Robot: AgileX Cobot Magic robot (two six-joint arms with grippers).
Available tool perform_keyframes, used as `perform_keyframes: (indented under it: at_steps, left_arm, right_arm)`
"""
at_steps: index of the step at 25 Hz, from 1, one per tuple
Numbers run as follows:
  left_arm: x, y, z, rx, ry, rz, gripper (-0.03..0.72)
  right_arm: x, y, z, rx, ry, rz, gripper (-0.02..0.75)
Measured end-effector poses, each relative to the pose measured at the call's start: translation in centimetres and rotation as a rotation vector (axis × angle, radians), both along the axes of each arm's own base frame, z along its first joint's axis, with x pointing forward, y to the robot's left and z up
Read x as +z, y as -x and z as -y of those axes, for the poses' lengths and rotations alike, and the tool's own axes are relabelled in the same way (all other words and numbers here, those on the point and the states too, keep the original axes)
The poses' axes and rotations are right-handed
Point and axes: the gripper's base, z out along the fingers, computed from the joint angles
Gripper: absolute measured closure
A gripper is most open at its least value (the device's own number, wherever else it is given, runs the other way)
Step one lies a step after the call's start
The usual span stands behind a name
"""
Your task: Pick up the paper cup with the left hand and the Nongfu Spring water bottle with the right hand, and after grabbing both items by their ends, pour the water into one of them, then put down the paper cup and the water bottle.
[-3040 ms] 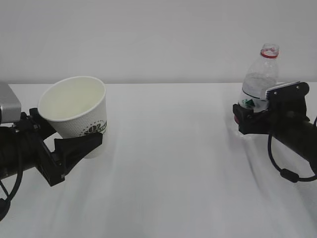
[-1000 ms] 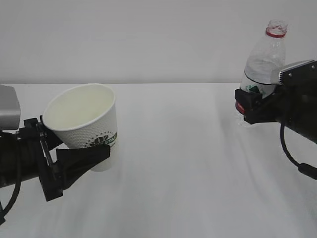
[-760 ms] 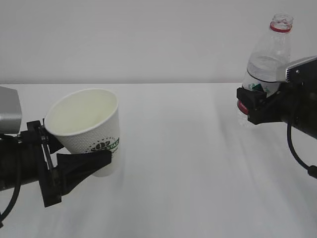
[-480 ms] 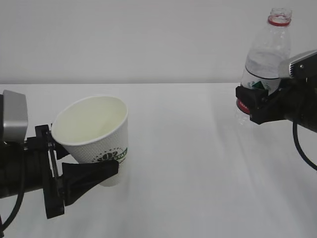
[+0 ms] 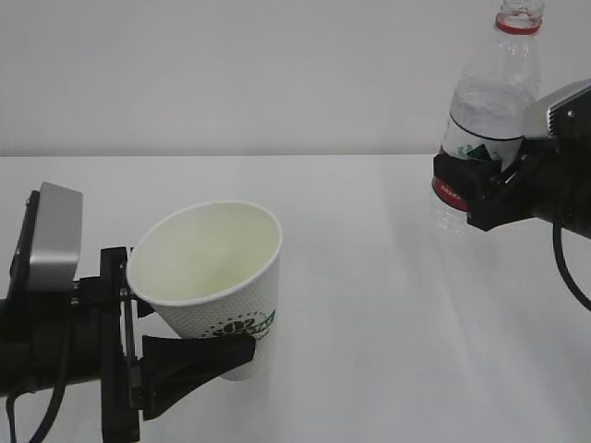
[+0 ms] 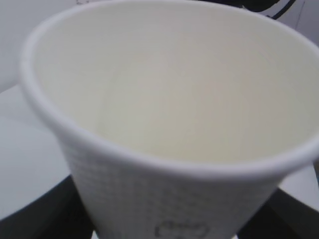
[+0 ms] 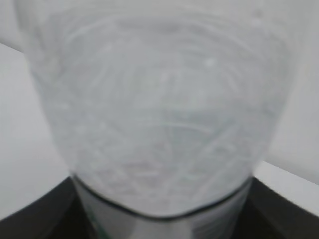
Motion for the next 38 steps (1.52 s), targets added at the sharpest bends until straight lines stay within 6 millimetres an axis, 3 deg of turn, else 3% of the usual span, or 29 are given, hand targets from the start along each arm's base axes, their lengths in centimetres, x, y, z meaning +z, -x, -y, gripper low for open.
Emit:
perform_keyframes:
  at_steps: [19,27,30,38]
  left_arm:
    - [-0.1,0.1,0.2,-0.002,-0.010,-0.009,0.142]
    - [1.0,-1.7,1.3,-0.041,-0.047,0.026,0.142]
    - [1.2,-1.7,2.0,-0.067,-0.058,0.023,0.142]
    - [0.3,0.7,5.4,-0.223,-0.093,0.002,0.142]
  right_arm:
    - [-0.2,0.3,-0.4,0.051,0.002,-0.024,0.253]
    - [-0.2,0.3,-0.4,0.051,0.000,-0.026,0.253]
    - [-0.2,0.3,-0.4,0.055,0.003,-0.026,0.253]
    - [-0.2,0.4,-0.5,0.070,0.014,-0.026,0.253]
